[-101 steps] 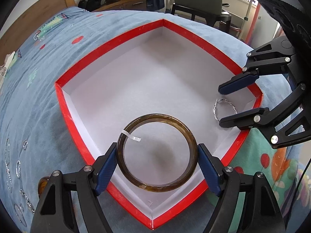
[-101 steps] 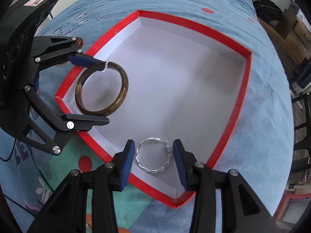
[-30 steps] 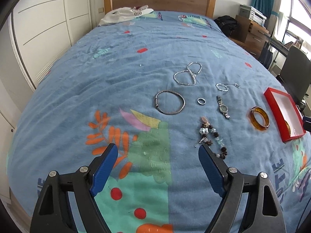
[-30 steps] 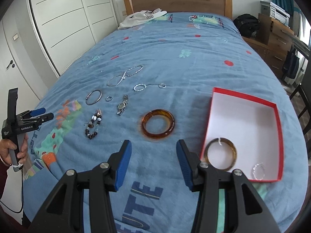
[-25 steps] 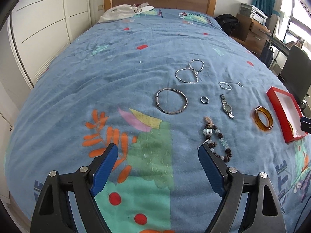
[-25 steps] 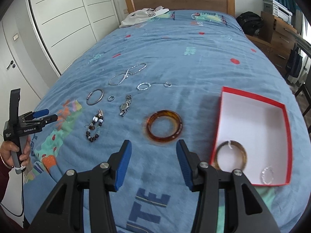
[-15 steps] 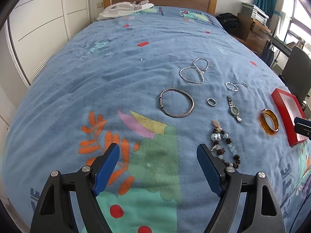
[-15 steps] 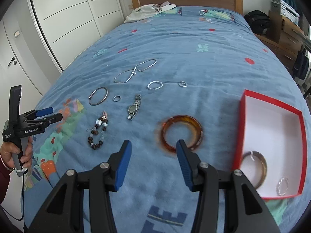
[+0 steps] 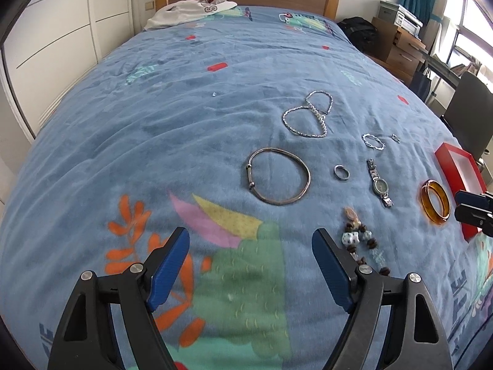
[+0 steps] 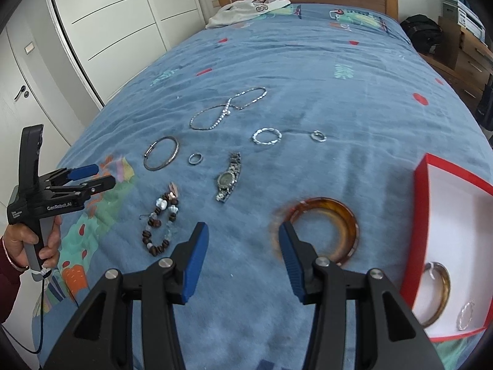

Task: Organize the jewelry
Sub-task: 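Lift both tools out of the box and move back over the jewelry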

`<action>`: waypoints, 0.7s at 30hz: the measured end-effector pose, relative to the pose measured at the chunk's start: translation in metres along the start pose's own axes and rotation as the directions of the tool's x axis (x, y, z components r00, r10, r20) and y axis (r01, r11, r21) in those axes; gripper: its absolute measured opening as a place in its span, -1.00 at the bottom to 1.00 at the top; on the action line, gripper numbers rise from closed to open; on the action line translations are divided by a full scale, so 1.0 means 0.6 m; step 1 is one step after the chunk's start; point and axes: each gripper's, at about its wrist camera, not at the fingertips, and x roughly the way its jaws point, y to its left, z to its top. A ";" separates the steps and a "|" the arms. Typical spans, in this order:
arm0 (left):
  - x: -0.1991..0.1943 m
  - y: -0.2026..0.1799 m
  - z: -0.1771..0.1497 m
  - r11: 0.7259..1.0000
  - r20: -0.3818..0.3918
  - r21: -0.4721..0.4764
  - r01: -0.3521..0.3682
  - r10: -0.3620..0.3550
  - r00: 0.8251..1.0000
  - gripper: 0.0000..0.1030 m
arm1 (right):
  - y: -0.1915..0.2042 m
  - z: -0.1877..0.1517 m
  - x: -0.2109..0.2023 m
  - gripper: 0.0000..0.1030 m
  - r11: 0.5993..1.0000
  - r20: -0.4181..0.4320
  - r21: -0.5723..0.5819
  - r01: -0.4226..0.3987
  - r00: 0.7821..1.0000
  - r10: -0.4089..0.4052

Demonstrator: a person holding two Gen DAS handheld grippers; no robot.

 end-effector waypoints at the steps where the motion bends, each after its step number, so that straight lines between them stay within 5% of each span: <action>1: 0.002 0.000 0.001 1.000 -0.001 0.000 0.002 -0.002 1.000 0.57 | 0.002 0.002 0.004 -0.11 1.000 -0.001 -0.001 -0.002 1.000 0.002; 21: 0.055 -0.002 0.017 1.000 -0.026 0.006 0.028 -0.028 0.999 0.59 | 0.003 0.016 0.055 -0.12 1.000 -0.017 0.006 -0.018 1.000 0.018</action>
